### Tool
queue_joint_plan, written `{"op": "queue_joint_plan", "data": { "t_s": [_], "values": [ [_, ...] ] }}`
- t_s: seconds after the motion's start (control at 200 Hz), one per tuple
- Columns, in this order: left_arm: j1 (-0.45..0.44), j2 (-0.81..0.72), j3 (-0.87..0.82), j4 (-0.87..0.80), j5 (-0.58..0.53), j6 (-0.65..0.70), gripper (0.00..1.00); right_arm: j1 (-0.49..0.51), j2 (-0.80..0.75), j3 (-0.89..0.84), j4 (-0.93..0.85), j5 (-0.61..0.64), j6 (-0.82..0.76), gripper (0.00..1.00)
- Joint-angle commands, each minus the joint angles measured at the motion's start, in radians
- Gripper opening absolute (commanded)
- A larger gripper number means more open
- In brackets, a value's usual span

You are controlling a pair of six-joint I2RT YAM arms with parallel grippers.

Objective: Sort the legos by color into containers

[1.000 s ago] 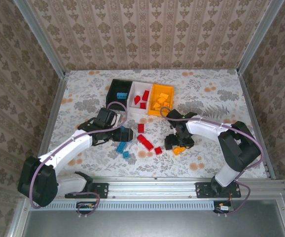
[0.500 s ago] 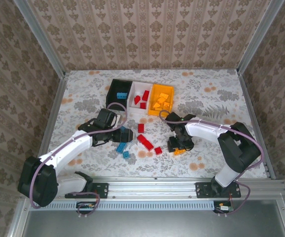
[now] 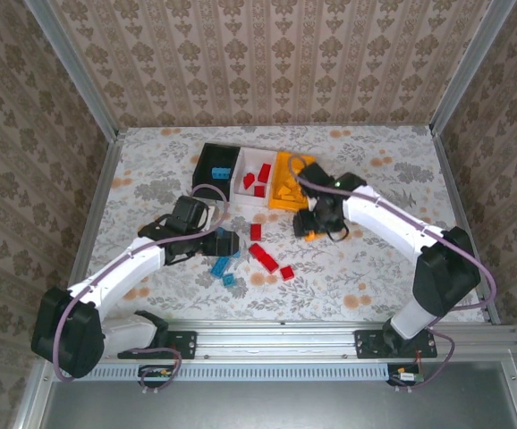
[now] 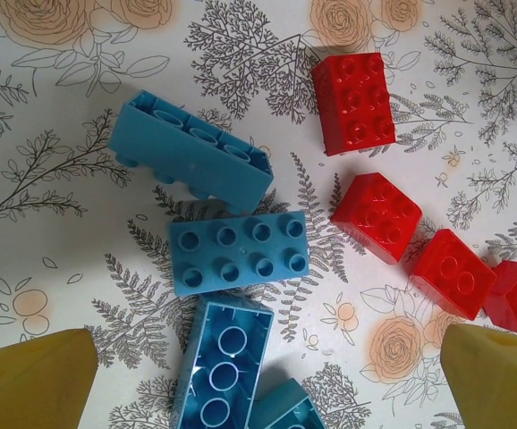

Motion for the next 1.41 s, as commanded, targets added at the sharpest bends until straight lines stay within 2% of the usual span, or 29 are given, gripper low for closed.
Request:
{"op": "queue_joint_plan", "data": {
  "t_s": [0.0, 0.33, 0.35, 0.415, 0.465, 0.51, 0.615, 0.8, 0.975, 1.2, 1.4],
  "values": [
    [0.012, -0.024, -0.026, 0.001, 0.009, -0.001, 1.0, -0.04, 0.081, 0.167, -0.058, 0.049, -0.058, 0.63],
    [0.06, -0.091, -0.059, -0.058, 0.011, 0.029, 1.0, -0.142, 0.514, 0.643, -0.037, 0.023, -0.111, 0.63],
    [0.089, -0.094, -0.059, -0.062, 0.012, 0.03, 1.0, -0.146, 0.542, 0.673, -0.043, 0.023, -0.113, 0.63],
    [0.102, -0.103, -0.061, -0.074, 0.012, 0.033, 1.0, -0.155, 0.62, 0.761, -0.056, 0.026, -0.122, 0.64],
    [0.106, -0.109, -0.065, -0.077, 0.012, 0.033, 1.0, -0.159, 0.67, 0.817, -0.066, 0.029, -0.128, 0.66],
    [0.109, -0.113, -0.066, -0.079, 0.012, 0.03, 1.0, -0.163, 0.708, 0.864, -0.085, 0.028, -0.128, 0.72],
    [0.113, -0.113, -0.066, -0.083, 0.015, 0.025, 1.0, -0.165, 0.748, 0.947, -0.113, 0.025, -0.137, 0.82],
    [0.115, -0.095, -0.052, -0.073, 0.025, 0.017, 1.0, -0.167, 0.673, 0.95, -0.108, 0.011, -0.139, 0.86],
    [0.114, -0.075, -0.037, -0.049, 0.05, -0.006, 1.0, -0.164, 0.523, 0.832, -0.079, -0.031, -0.119, 0.86],
    [0.104, -0.045, -0.023, -0.032, 0.05, -0.019, 0.97, -0.164, 0.189, 0.323, 0.14, -0.095, -0.047, 0.86],
    [0.075, 0.029, 0.023, -0.021, 0.032, -0.02, 0.94, -0.158, 0.015, -0.044, 0.23, -0.133, -0.007, 0.84]
  ]
}}
